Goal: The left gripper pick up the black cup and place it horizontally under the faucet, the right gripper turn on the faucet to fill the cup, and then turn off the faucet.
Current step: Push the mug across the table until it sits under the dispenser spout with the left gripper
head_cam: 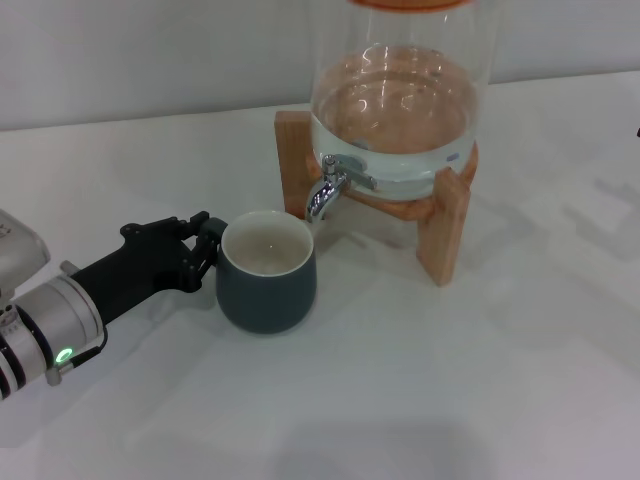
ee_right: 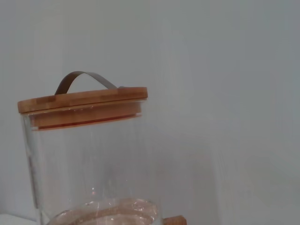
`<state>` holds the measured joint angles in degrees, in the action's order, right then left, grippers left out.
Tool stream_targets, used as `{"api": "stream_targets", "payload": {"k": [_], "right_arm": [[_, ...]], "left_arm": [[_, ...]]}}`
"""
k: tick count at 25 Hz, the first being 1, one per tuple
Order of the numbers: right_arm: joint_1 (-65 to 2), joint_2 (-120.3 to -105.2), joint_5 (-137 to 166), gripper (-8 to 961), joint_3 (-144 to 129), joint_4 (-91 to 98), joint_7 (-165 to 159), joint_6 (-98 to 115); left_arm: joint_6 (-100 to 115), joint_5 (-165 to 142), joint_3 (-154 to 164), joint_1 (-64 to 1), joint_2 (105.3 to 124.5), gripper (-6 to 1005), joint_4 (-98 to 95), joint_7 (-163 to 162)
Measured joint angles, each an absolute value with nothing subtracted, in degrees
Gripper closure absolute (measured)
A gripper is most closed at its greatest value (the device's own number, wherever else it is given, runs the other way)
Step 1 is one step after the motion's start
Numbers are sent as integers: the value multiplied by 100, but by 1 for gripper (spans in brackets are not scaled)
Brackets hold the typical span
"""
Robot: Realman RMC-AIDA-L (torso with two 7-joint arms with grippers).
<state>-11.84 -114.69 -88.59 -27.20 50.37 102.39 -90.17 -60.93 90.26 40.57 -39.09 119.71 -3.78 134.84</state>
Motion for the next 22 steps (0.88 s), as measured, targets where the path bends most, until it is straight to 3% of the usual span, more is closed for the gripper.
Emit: {"api": "stream_targets", "payload": {"k": [22], "right_arm": [[-1187,-11470,-8859,232,-2734,5028,10239,-9050]], "left_arm": [[-5809,9026,4060,-4282,12015,791,-317,13482]]}}
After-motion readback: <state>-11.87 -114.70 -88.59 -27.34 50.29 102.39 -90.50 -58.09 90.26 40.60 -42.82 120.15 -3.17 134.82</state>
